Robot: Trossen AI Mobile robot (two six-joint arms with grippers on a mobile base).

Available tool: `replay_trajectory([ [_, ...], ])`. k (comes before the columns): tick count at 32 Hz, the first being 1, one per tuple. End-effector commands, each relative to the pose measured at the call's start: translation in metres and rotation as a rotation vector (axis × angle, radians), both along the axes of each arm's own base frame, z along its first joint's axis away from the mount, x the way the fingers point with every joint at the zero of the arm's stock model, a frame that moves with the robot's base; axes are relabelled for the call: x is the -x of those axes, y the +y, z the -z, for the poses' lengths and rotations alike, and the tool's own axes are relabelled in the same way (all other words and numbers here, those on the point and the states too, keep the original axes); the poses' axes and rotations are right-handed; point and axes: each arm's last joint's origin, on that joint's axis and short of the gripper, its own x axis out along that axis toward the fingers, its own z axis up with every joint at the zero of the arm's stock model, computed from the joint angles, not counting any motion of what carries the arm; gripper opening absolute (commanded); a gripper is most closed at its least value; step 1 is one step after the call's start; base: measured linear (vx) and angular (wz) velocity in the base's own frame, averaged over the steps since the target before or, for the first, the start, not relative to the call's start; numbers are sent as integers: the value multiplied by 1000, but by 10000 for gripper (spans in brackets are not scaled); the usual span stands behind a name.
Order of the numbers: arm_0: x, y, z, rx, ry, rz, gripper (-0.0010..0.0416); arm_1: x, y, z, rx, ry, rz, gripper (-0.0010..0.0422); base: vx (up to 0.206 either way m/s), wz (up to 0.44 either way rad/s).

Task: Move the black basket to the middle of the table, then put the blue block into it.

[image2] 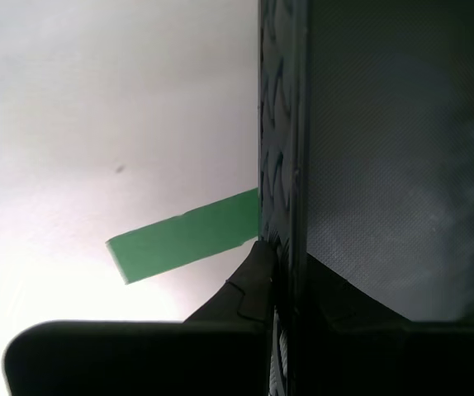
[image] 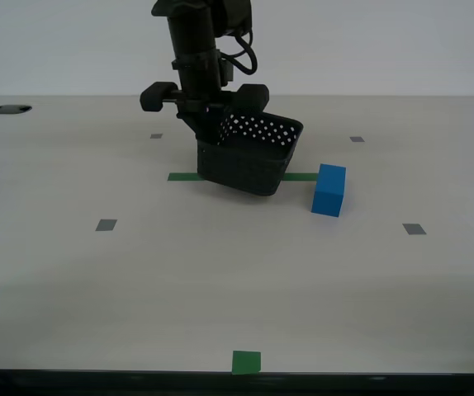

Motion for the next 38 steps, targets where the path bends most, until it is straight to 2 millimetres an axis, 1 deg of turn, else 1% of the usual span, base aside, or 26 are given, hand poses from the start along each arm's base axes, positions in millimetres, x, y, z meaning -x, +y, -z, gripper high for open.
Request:
replay_trajectory([
  [1,0,0,0,-2,-1,-1,0,5,3,0,27,-27,-29,-2,0,0],
  [3,0,0,0,-2,-2,-1,0,8,3,1,24,-24,-25,-2,0,0],
  [7,0,0,0,-2,2,-1,0,21,0,19,17,-8,-20,-2,0,0],
  [9,0,0,0,-2,3,-1,0,23,-2,23,29,-22,-12,-1,0,0],
  [17,0,0,0,-2,5,-1,0,23,-3,24,36,-31,-14,0,0,0],
  [18,0,0,0,-1,5,-1,0,23,-2,24,33,-28,-13,6,0,0],
  [21,0,0,0,-1,6,-1,0,24,-2,24,35,-19,-1,40,0,0],
  [22,0,0,0,-1,6,-1,0,24,-2,25,41,-10,4,60,0,0],
  [23,0,0,0,-1,6,-1,1,25,-2,25,41,-6,5,71,0,0],
  [24,1,0,1,-2,16,-2,0,25,-1,24,33,3,2,127,0,0],
  [26,2,1,2,-13,29,-18,1,24,0,22,35,-2,2,151,0,0],
  [27,3,3,4,-68,52,-87,0,20,1,14,42,-29,-1,189,0,0],
  [28,3,6,4,-107,56,-132,1,17,3,6,31,-67,-1,207,0,0],
  [29,4,7,4,-120,57,-151,0,16,3,1,22,-91,-1,215,0,0],
  [30,5,8,5,-143,69,-178,1,12,7,-14,-17,-167,0,227,0,0],
  [33,6,9,7,-152,101,-183,1,10,12,-30,-54,-238,4,228,0,0],
  [36,9,15,11,-183,159,-195,1,9,26,-58,-58,-316,-15,210,0,0],
  [38,12,23,12,-193,187,-223,2,9,40,-79,-46,-343,-43,191,0,0],
])
